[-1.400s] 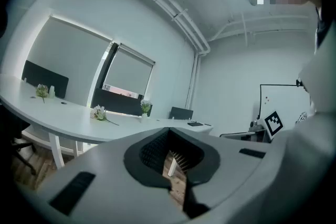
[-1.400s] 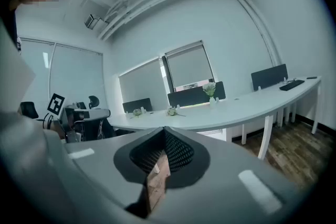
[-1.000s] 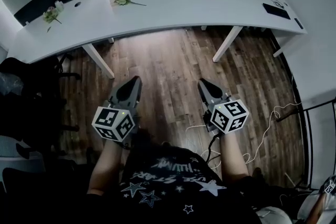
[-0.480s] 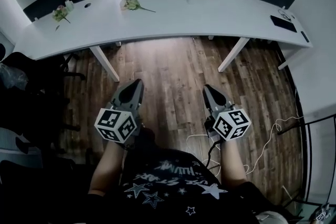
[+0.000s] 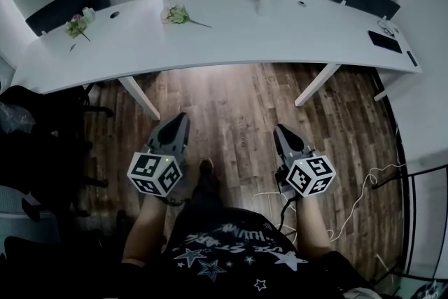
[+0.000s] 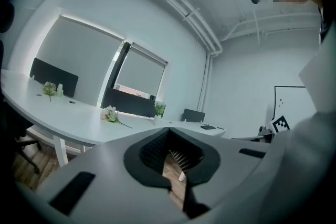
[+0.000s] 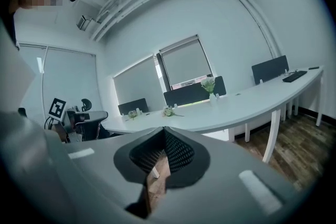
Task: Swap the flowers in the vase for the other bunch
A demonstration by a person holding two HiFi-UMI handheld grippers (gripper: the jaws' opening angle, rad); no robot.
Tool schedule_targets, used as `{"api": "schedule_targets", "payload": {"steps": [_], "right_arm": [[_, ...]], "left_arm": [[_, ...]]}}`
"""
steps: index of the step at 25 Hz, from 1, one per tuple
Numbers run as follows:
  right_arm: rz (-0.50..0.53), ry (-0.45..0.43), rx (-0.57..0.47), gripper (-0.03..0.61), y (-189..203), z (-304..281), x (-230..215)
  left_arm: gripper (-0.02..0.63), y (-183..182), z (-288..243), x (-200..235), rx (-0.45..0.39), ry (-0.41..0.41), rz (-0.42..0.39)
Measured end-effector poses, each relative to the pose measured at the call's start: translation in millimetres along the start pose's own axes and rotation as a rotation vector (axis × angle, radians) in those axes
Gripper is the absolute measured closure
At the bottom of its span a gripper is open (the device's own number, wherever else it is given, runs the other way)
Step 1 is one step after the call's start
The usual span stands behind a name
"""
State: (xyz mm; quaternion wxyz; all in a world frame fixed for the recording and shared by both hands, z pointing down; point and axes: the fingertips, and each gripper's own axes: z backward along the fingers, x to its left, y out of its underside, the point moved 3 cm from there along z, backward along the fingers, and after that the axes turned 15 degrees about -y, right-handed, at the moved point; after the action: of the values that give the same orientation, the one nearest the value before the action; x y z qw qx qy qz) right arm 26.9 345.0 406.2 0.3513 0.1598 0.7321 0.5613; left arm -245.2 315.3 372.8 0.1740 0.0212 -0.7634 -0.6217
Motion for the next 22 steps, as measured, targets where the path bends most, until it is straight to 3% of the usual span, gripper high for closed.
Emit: {"api": "schedule_targets", "payload": {"steps": [9,22], "right_arm": [[-0.033,0.055,0.011,0.577,-25.8,-84.6,-76.1],[0.001,0.086,0.056,0.577,-59.5,-205.4,-111.7]], "left_arm": [[0.606,-21.9,-111.9,35.6,0.015,0.032,-0.03],[0.606,-54.4,-207.9,106.8,0.009,0.058,0.002]]}}
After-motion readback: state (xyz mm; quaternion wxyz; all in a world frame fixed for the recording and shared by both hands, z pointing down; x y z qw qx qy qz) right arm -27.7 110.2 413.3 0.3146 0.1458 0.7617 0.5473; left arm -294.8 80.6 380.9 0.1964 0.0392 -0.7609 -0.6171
